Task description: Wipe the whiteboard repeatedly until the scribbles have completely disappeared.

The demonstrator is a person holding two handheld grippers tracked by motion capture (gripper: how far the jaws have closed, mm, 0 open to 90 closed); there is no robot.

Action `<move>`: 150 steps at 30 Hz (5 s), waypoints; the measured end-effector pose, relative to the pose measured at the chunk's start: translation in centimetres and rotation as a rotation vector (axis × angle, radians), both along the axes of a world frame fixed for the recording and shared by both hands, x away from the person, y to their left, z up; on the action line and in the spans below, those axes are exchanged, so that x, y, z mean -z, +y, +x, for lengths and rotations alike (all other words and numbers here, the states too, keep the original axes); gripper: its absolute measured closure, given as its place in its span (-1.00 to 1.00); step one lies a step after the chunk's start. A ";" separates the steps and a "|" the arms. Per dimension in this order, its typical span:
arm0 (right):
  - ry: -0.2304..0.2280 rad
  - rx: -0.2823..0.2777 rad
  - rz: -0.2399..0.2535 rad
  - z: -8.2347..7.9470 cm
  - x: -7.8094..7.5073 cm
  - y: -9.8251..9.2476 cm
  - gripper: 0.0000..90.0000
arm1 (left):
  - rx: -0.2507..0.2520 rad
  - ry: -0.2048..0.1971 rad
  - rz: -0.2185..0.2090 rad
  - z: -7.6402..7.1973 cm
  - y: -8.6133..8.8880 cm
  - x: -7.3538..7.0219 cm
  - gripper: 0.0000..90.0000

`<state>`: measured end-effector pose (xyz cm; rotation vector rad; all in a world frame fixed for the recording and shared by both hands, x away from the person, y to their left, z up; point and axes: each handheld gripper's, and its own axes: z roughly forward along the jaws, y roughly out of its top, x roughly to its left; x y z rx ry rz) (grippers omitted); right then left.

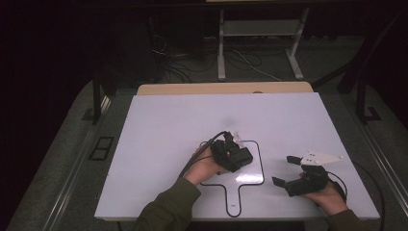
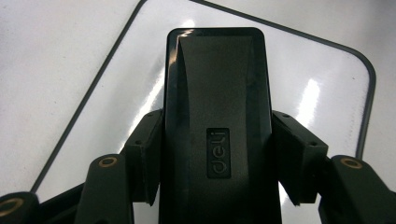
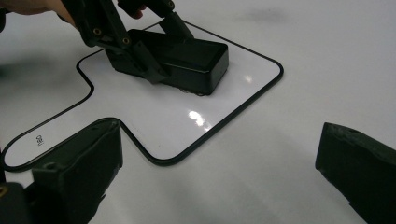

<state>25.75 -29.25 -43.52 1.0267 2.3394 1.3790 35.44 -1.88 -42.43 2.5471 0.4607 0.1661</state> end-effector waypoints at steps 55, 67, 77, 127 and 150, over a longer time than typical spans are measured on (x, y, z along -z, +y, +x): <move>-0.002 0.005 0.011 0.0 -0.1 -0.2 -1.00 | 0.051 -0.023 0.030 1.4 -3.7 0.0 -0.12; -0.005 0.010 0.012 0.0 -0.2 -0.3 -1.00 | 0.044 -0.029 0.019 1.7 -3.7 0.1 -0.12; -0.007 0.011 0.012 -0.1 -0.2 -0.3 -1.00 | 0.065 -0.030 0.028 0.8 -3.9 0.0 -0.12; -0.010 0.009 0.013 -0.1 -0.3 -0.4 -1.00 | 0.071 -0.029 0.028 0.7 -4.5 0.1 -0.12; -0.017 0.003 0.003 -0.2 -0.3 -0.4 -1.00 | 0.047 0.045 -0.137 1.1 -0.5 -2.4 -0.13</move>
